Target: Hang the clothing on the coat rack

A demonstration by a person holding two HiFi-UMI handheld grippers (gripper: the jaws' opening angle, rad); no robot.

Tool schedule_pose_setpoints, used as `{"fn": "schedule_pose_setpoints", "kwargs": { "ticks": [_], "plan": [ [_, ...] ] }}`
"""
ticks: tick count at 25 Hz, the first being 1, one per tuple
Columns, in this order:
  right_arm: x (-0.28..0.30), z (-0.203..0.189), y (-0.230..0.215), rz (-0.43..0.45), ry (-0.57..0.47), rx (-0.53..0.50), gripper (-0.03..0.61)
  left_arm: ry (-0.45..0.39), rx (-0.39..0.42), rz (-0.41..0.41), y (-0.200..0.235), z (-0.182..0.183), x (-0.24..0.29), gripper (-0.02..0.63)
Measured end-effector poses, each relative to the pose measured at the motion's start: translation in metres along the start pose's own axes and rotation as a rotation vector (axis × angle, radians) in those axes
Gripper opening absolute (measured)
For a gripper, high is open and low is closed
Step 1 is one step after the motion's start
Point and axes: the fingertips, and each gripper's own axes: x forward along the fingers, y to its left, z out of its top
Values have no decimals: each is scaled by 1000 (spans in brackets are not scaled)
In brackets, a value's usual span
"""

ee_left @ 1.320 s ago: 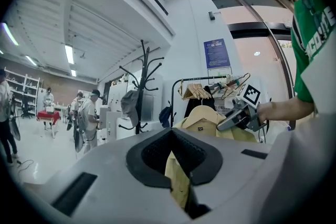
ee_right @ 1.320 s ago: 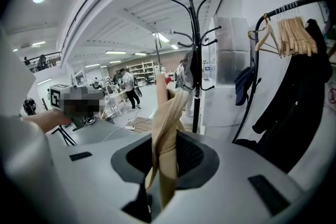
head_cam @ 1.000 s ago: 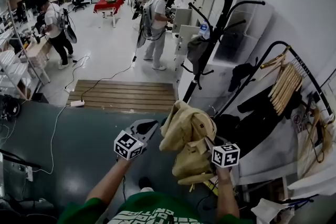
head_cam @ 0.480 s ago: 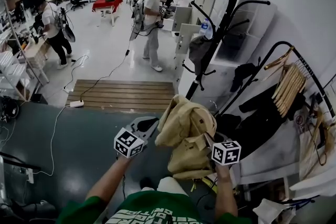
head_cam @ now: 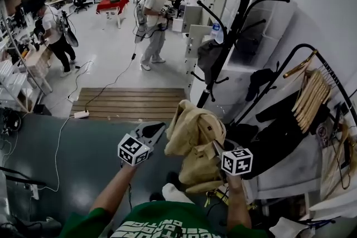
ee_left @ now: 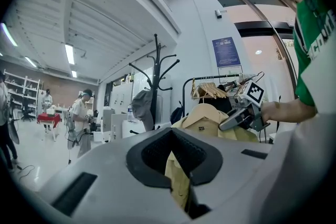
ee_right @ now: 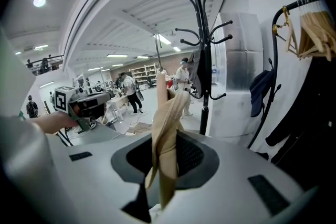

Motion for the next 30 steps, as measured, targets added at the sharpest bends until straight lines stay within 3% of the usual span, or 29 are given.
{"fn": "schedule_pose_setpoints", "kwargs": {
  "ticks": [19,30],
  "plan": [
    [55,55,-46,7,3,-37,84,9,8,-1,53,9,64,3],
    [75,121,-63,6,-41,-87,84,-27,20,16,80,20,76,3]
  ]
}}
